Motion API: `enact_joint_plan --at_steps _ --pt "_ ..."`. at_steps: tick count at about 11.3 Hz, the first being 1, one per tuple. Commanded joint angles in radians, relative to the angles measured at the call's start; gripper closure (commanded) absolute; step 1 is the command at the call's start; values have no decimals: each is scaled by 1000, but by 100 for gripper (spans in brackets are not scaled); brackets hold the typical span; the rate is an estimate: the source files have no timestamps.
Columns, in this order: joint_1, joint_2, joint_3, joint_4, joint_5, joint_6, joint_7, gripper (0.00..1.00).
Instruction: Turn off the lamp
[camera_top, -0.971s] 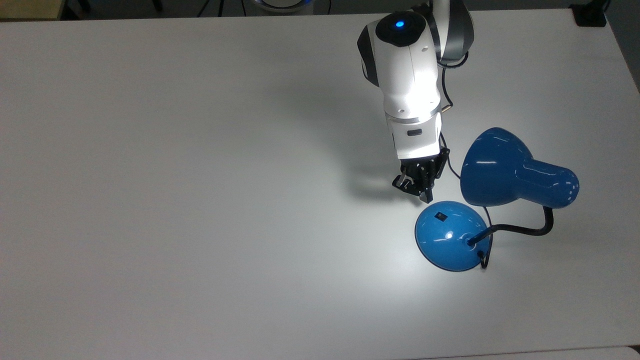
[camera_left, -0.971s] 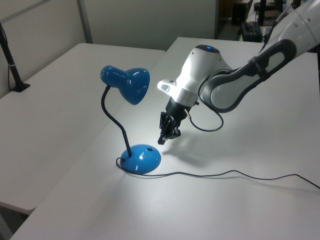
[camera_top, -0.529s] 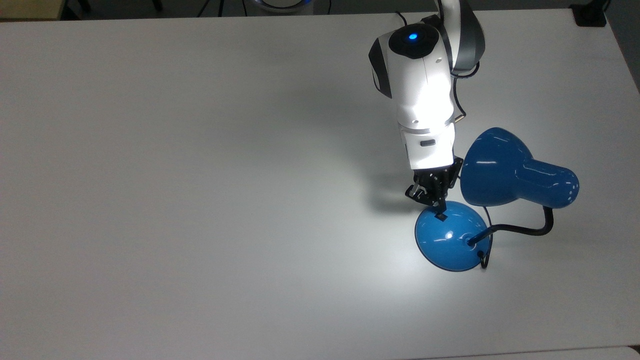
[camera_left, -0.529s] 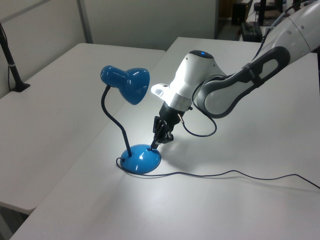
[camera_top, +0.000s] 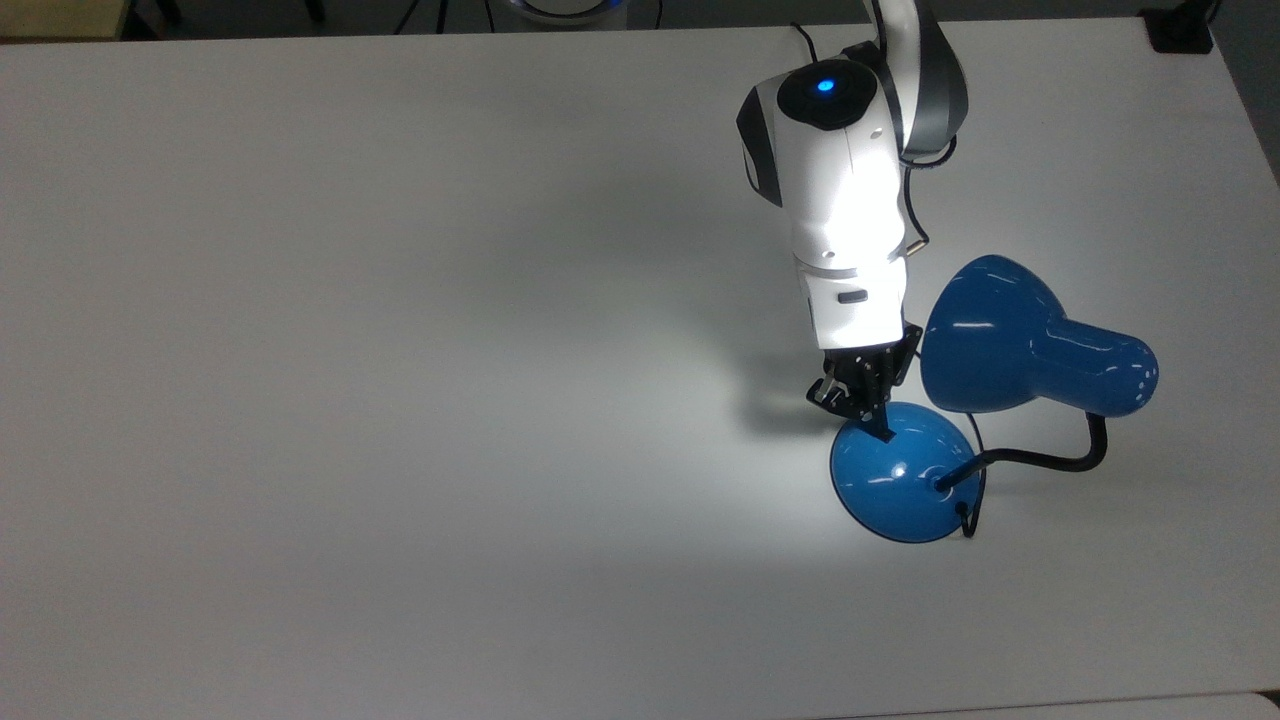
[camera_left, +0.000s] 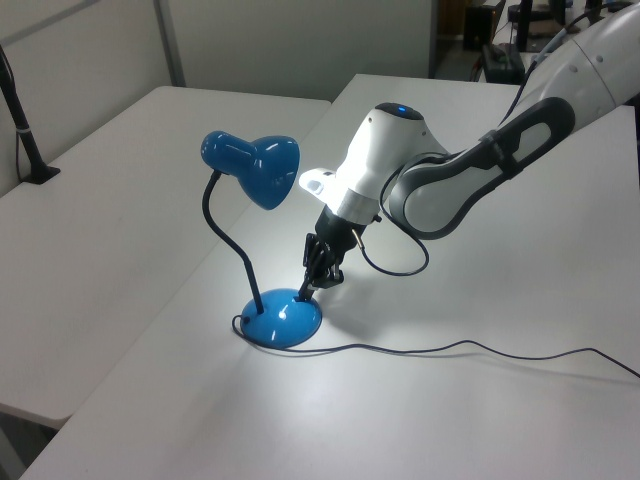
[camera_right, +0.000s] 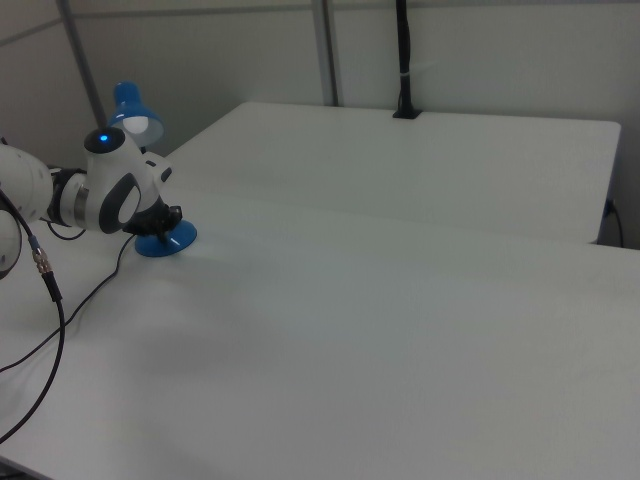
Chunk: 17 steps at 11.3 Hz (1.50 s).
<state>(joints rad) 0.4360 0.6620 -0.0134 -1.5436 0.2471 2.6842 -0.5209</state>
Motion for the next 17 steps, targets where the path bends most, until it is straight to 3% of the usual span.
enact_joint_plan --at_steps 1,4,8,9,11,14,15,16,17 --pt "29 27 -28 14 18 16 -10 99" --pt "27 18 -28 -6 15 16 -16 99" --pt "-20 -143 -28 -160 26 -6 73 92" --pt "-52 -194 -28 -186 26 -79 115 85" --pt "-138 -293 -28 -185 15 -360 136 80" --pt "-262 -431 -25 -190 -17 -652 220 74" --pt "-313 -467 -16 -190 -64 -720 279 66" --pt "-347 -502 -10 -190 -106 -778 304 11" --pt "-379 -543 15 -190 -139 -821 312 0"
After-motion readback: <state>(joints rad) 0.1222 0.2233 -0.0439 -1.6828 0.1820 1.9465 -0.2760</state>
